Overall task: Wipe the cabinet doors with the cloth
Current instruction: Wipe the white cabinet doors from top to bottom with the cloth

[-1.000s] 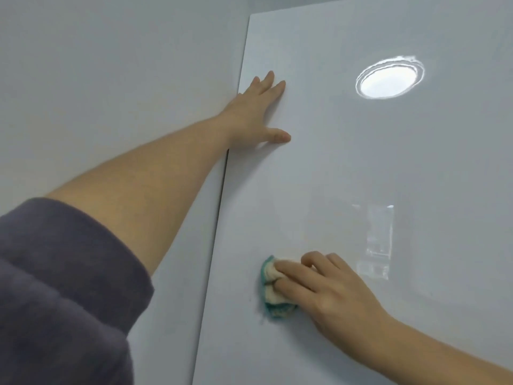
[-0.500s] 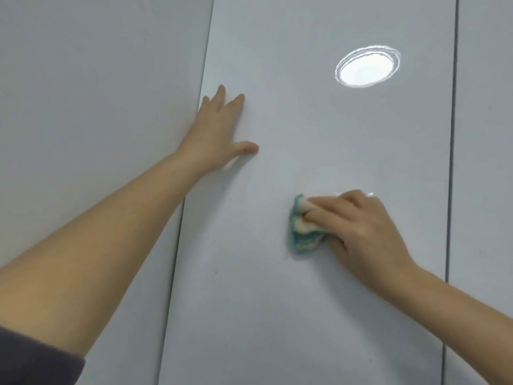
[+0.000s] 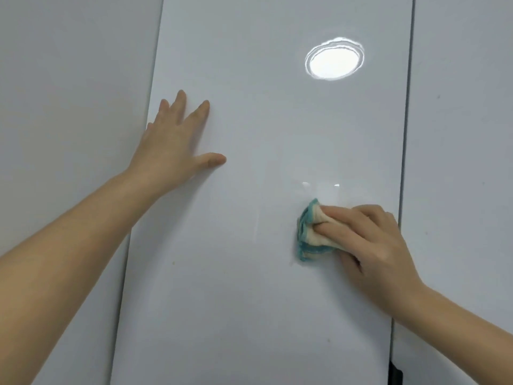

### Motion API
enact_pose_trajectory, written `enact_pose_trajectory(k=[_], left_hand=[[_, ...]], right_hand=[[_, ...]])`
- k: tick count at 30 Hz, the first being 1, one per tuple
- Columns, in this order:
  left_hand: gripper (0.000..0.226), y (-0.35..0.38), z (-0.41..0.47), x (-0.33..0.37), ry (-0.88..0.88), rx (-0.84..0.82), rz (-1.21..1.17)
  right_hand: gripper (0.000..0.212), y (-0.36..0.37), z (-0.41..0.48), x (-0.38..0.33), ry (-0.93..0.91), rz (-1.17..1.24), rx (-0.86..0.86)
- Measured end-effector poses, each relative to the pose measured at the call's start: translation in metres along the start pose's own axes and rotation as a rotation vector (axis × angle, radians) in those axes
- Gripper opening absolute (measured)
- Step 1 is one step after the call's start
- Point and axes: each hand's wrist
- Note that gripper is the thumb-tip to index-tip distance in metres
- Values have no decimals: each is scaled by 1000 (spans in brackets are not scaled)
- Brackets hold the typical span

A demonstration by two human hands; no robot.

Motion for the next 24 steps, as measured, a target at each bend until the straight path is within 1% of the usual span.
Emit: enact_pose_trajectory(k=[2,3,4,5,7,9,10,12,14,15,16,18,20,22,24], left_hand=[[95,2,1,-2,9,-5,25],[95,1,0,-2,7,-8,29],[96,1,0,-3,5,-17,25],[97,2,0,-2,6,-24,21],[99,1,-1,-4,12,-31,33],[102,1,-1,-5,21,-34,52],[103,2,-1,-5,22,-38,58],[107,3,-1,-5,18,-46,71],[111,4,-1,-4,13,-43,89],[112,5,-1,-4,14,-43,98],[112,5,-1,-4,16,-41,101],[112,6,0,-5,17,-37,94],[111,6,-1,-6,15,-37,92],[111,7,0,-6,19,-38,95],[111,8,0,-6,20,-37,90]], right_hand=[[36,-7,-12,-1,-172,-30,-58],[35,-11,-8,6,-230,-45,-84],[33,-14,0,16,-242,-61,-99],[31,-16,8,27,-208,-72,-96],[32,-15,21,41,-79,-44,-36],[34,-13,14,35,-26,-11,11],[32,-13,3,29,-49,-1,2],[29,-17,-21,18,-170,31,-55],[28,-22,-23,25,-290,24,-127],[27,-24,-15,33,-307,6,-138],[28,-24,-6,41,-288,-13,-129],[28,-21,11,53,-180,-22,-65],[27,-17,9,47,-93,4,-14],[25,-16,-14,28,-116,43,-42],[26,-20,-30,11,-214,52,-98]])
Point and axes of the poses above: each hand's wrist, its own z-axis towards the middle knuckle, its own y-axis out of the palm, x = y × z, and after that the axes turned 9 degrees about -z, right-handed
